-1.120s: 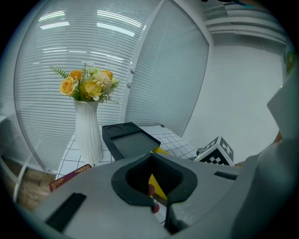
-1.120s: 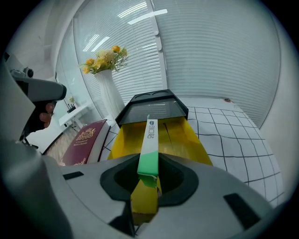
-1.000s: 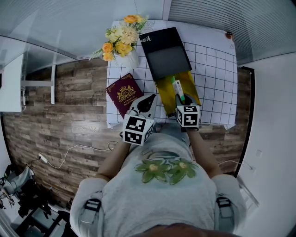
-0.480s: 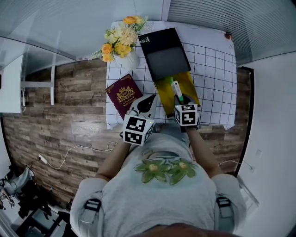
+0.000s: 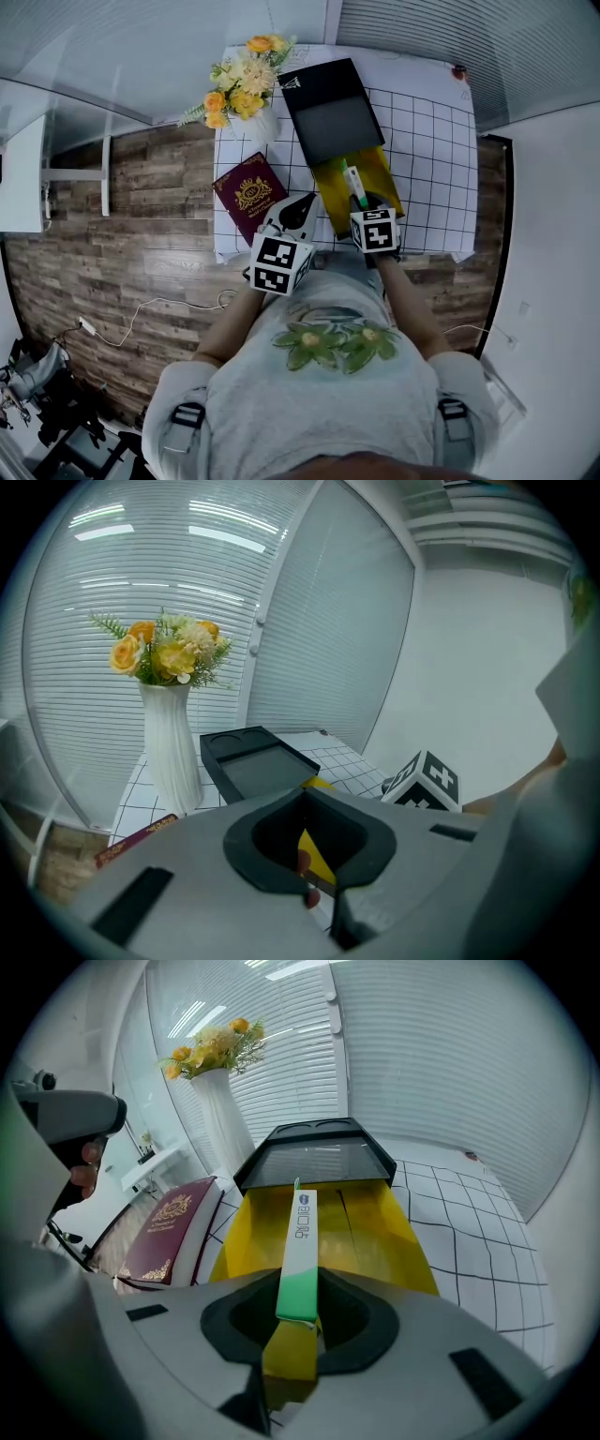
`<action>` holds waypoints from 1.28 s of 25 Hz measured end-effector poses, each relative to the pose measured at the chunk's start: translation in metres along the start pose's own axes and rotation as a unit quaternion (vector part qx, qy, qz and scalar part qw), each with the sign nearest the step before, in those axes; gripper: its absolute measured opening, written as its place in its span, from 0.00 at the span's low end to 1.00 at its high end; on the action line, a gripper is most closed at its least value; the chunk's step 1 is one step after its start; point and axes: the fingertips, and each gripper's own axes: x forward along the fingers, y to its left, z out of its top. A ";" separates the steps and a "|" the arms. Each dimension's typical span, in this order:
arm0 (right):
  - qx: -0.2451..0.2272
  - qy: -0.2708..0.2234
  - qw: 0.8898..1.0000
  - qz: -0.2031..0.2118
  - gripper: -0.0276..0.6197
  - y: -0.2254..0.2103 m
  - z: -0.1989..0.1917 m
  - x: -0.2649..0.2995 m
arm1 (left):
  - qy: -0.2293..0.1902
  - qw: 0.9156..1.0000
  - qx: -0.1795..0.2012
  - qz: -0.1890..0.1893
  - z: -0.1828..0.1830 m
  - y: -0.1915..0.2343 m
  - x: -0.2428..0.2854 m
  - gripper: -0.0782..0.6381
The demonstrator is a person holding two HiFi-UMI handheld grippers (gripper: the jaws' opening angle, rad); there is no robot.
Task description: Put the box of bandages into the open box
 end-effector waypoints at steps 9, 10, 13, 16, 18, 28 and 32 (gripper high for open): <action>-0.004 0.020 1.000 -0.002 0.17 0.001 -0.003 0.003 | 0.000 1.000 0.001 0.001 0.001 0.000 0.000 0.12; -0.004 0.020 1.000 -0.002 0.18 0.001 -0.003 0.003 | 0.000 1.000 0.001 0.001 0.001 0.000 0.000 0.12; -0.005 0.022 1.000 0.000 0.18 0.001 -0.003 0.003 | 0.000 1.000 0.000 0.002 0.001 0.000 0.000 0.12; -0.005 0.023 1.000 0.000 0.18 0.001 -0.002 0.003 | 0.001 1.000 -0.001 0.003 0.000 0.000 0.000 0.12; -0.006 0.022 1.000 -0.001 0.18 0.001 -0.002 0.003 | 0.000 1.000 -0.001 0.003 0.001 -0.001 0.000 0.12; -0.008 0.020 1.000 0.017 0.24 0.005 -0.003 0.002 | -0.001 1.000 -0.005 0.010 0.000 -0.004 -0.003 0.12; -0.012 0.020 1.000 0.020 0.27 0.006 -0.004 -0.002 | -0.002 1.000 -0.008 0.013 -0.001 -0.007 -0.005 0.12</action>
